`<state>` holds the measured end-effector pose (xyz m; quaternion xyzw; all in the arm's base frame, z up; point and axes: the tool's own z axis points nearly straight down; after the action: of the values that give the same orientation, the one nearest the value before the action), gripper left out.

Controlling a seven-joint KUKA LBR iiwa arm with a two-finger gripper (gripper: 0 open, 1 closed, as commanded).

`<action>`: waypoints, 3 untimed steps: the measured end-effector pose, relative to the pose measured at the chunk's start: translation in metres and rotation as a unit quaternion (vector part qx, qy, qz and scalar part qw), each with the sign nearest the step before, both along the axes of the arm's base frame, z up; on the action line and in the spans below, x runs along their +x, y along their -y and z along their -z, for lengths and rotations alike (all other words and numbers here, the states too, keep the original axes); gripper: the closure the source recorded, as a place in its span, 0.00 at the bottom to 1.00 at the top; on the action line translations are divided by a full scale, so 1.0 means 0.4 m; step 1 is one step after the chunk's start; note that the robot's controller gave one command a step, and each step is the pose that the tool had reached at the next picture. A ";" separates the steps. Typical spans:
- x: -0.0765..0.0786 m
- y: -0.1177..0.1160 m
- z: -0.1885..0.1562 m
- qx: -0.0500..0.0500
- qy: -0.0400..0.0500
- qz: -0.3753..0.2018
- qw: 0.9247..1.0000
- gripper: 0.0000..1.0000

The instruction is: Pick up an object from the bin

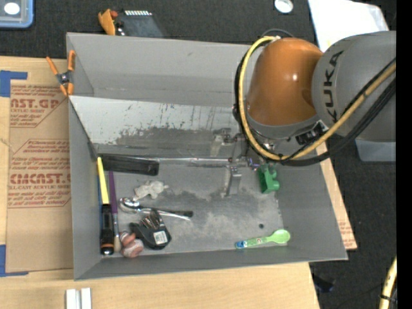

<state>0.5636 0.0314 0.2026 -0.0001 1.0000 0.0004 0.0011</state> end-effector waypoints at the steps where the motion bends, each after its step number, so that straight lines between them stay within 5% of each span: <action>1: -0.012 -0.171 0.243 0.001 0.001 0.050 0.999 0.00; 2: 0.012 -0.391 0.177 0.000 0.004 0.043 0.999 0.00; 3: -0.004 -0.417 0.219 0.000 0.000 0.072 0.997 0.00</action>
Offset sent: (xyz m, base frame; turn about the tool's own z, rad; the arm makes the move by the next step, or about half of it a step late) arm 0.0075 0.1710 -0.0595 0.0788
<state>0.5618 0.1981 0.1149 0.0723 0.9974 0.0005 0.0011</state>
